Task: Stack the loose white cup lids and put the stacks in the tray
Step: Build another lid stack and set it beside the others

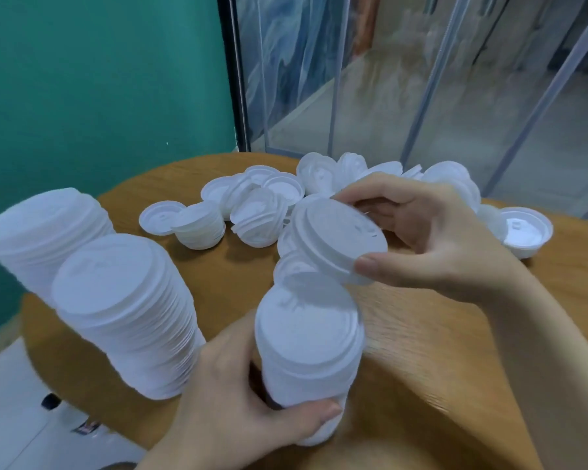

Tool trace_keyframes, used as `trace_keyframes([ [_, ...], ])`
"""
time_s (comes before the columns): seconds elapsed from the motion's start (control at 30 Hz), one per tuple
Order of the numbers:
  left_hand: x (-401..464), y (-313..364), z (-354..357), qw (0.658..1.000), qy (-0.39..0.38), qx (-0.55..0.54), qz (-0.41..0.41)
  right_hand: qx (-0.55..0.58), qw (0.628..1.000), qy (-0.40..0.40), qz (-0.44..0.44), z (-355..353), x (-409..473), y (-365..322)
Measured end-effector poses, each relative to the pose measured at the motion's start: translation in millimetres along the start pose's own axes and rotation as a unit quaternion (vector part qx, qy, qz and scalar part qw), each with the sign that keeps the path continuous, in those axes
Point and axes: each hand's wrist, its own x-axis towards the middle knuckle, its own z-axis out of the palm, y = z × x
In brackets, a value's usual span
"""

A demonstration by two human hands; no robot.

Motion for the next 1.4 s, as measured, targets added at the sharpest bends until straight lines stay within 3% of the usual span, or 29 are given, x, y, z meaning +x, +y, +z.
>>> trace_keyframes([
  [0.13,-1.9,-5.4,1.5,1.0,0.006,-0.006,-0.003,-0.027,0.998,-0.048,-0.018,8.8,-3.8,-18.3],
  [0.27,-2.6,-4.2,3.4,1.0,0.008,-0.017,-0.007,-0.122,0.987,-0.101,-0.028,14.9,-6.5,-30.9],
  [0.4,-2.8,-4.1,4.3,1.0,0.016,-0.011,-0.01,-0.149,0.969,-0.177,0.088,25.9,5.5,-42.6],
  [0.5,-3.4,-7.1,4.2,1.0,0.008,-0.017,-0.008,-0.174,0.971,-0.164,0.025,24.0,-4.3,-42.7],
  [0.73,-1.6,-8.9,4.8,1.0,0.001,-0.015,0.003,-0.123,0.98,-0.152,0.037,16.2,-4.9,-30.8],
  [0.87,-0.5,-11.3,3.0,0.999,-0.011,-0.03,0.014,-0.107,0.975,-0.194,0.032,8.5,-6.5,-23.3],
  [0.97,-0.3,-14.6,0.5,0.998,-0.036,-0.052,0.031,-0.065,0.987,-0.146,0.032,-7.4,-7.5,-22.0],
  [1.03,-0.2,-16.2,0.0,0.997,-0.043,-0.059,0.037,-0.061,0.996,-0.057,0.014,-18.8,-4.6,-12.7],
  [1.1,1.0,-17.0,1.4,0.997,-0.04,-0.053,0.046,-0.117,0.99,0.069,0.021,-27.2,1.4,12.5],
  [1.2,4.1,-17.7,4.1,0.997,-0.022,-0.042,0.057,-0.287,0.938,0.191,0.041,-33.8,7.2,65.5],
  [1.4,5.9,-24.8,6.6,0.996,-0.034,-0.061,0.055,-0.432,0.887,0.156,0.046,-26.8,6.5,128.5],
])
